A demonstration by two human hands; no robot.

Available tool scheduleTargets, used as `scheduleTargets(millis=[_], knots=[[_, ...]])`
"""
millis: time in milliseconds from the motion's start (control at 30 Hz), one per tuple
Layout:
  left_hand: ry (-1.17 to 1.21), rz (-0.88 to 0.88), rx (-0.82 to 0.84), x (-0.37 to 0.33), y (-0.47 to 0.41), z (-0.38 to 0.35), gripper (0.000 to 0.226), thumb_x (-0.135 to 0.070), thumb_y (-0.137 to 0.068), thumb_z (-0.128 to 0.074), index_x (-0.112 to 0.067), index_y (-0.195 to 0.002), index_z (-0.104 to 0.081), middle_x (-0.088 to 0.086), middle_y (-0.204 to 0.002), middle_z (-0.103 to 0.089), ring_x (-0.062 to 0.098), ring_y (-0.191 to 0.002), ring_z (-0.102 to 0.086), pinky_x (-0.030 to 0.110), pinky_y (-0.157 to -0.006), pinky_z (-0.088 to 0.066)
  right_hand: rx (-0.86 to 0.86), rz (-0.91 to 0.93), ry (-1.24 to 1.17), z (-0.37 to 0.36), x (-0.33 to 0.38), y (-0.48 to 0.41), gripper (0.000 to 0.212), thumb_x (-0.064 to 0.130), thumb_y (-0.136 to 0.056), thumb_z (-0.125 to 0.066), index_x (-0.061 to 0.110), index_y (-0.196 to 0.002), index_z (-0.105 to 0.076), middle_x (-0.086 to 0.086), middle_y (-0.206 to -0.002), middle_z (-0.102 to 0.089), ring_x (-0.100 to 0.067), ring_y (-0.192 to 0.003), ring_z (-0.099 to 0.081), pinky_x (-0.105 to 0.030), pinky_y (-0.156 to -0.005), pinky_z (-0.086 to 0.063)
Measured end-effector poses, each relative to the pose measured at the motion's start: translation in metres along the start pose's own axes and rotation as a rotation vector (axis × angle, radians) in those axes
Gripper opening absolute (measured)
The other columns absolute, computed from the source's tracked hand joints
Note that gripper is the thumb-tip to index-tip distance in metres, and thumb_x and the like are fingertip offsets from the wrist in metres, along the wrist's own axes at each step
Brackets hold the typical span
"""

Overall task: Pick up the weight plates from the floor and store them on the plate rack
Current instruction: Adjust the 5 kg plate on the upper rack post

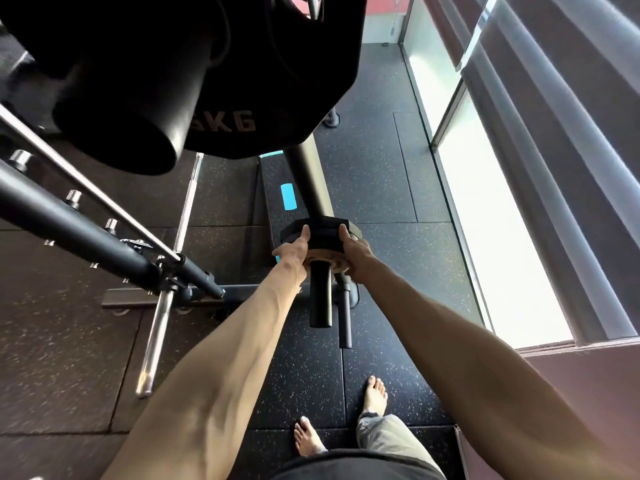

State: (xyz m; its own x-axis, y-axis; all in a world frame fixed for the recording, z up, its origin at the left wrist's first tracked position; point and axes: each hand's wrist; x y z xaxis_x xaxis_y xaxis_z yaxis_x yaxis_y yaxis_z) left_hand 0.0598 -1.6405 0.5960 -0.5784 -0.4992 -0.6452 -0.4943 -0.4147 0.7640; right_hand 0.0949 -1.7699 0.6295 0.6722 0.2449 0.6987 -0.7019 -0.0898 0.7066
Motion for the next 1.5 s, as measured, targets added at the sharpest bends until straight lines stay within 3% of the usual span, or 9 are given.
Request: scheduleTargets(millis=[133,300,633,767,900,1000,1200,1400,1500], knots=[[-0.630,-0.394,-0.169,0.001,0.047,0.017,0.108,-0.071,-0.083,-0.055,-0.023,-0.157,0.007,0.026,-0.162,-0.003,0.043,-0.149,-0.011,0.064,-0.118,-0.012,-0.140,0.290,0.391,0.013,-0.010,0.006,0.094,0.056,-0.091,-0.058,0.013,-0.157,-0.008,-0.020,-0.163,-0.006,-0.037,-0.150,-0.009,-0.052,-0.119,-0.020],[-0.802,-0.544,0.081,-0.001,0.054,0.030,0.085,-0.058,-0.093,-0.053,-0.037,-0.156,-0.001,0.026,-0.162,-0.001,0.041,-0.150,-0.008,0.052,-0.118,-0.019,0.004,0.552,0.562,0.015,-0.028,0.001,0.076,0.039,-0.097,-0.055,0.022,-0.157,-0.011,-0.005,-0.152,-0.030,-0.030,-0.132,-0.047,-0.046,-0.103,-0.044],[-0.891,-0.554,0.072,-0.006,0.056,0.016,0.090,-0.035,-0.094,-0.064,-0.037,-0.156,0.001,0.032,-0.158,0.008,0.048,-0.147,-0.006,0.048,-0.118,-0.022,0.037,0.444,0.539,0.019,-0.021,-0.004,0.079,0.036,-0.099,-0.053,0.014,-0.157,-0.005,-0.014,-0.155,-0.032,-0.033,-0.138,-0.040,-0.038,-0.106,-0.035],[-0.910,-0.613,0.044,-0.014,0.066,0.023,0.081,-0.041,-0.095,-0.059,-0.024,-0.158,-0.009,0.026,-0.161,-0.005,0.041,-0.149,-0.010,0.047,-0.120,-0.020,-0.035,0.390,0.601,0.013,-0.013,0.015,0.084,0.045,-0.096,-0.054,0.016,-0.157,-0.004,-0.017,-0.161,-0.016,-0.035,-0.148,-0.022,-0.049,-0.117,-0.027],[-0.944,-0.885,-0.187,-0.039,0.108,0.008,0.043,-0.029,-0.098,-0.054,-0.008,-0.135,-0.050,0.021,-0.132,-0.055,0.035,-0.123,-0.052,0.042,-0.101,-0.044,-0.184,0.467,0.681,0.021,0.019,0.057,0.044,0.036,-0.097,-0.053,0.009,-0.132,-0.053,-0.019,-0.130,-0.059,-0.035,-0.121,-0.056,-0.039,-0.097,-0.045],[-0.931,-0.971,-0.167,-0.067,0.156,-0.018,0.024,-0.018,-0.096,-0.051,-0.008,-0.109,-0.068,0.014,-0.108,-0.072,0.030,-0.105,-0.066,0.036,-0.085,-0.050,-0.249,0.531,0.741,0.039,0.058,0.099,0.030,0.027,-0.097,-0.051,0.004,-0.111,-0.065,-0.018,-0.114,-0.068,-0.033,-0.107,-0.064,-0.032,-0.084,-0.047],[-0.795,-1.101,-0.023,-0.124,0.262,-0.083,0.023,-0.019,-0.095,-0.050,-0.007,-0.104,-0.068,0.015,-0.108,-0.069,0.035,-0.104,-0.064,0.038,-0.087,-0.050,-0.470,0.801,0.676,0.098,0.138,0.188,0.024,0.021,-0.094,-0.053,0.004,-0.100,-0.068,-0.017,-0.103,-0.071,-0.033,-0.100,-0.068,-0.033,-0.081,-0.051],[-0.662,-1.429,-0.142,-0.155,0.354,-0.097,0.039,-0.026,-0.096,-0.037,-0.003,-0.102,-0.069,0.015,-0.108,-0.070,0.034,-0.105,-0.065,0.038,-0.090,-0.049,-0.552,1.059,0.562,0.135,0.185,0.258,0.028,0.023,-0.098,-0.049,0.002,-0.100,-0.067,-0.017,-0.105,-0.071,-0.033,-0.101,-0.066,-0.035,-0.084,-0.050],[-0.517,-1.495,-0.180,-0.166,0.394,-0.079,0.022,-0.012,-0.094,-0.051,-0.003,-0.107,-0.067,0.015,-0.108,-0.070,0.030,-0.102,-0.066,0.036,-0.091,-0.049,-0.500,1.211,0.494,0.129,0.192,0.278,0.032,0.023,-0.102,-0.045,0.000,-0.100,-0.066,-0.017,-0.103,-0.072,-0.033,-0.098,-0.067,-0.033,-0.084,-0.047]])
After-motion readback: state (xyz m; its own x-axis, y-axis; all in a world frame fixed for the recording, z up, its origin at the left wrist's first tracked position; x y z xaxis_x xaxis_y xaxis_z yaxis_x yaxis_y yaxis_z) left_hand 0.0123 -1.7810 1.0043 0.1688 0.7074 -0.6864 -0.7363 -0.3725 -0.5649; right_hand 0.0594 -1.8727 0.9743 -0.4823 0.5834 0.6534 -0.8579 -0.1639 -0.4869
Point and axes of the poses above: each hand's wrist, its own y-axis away from the middle knuckle, its own z-axis out of the back of the hand, x = y × z
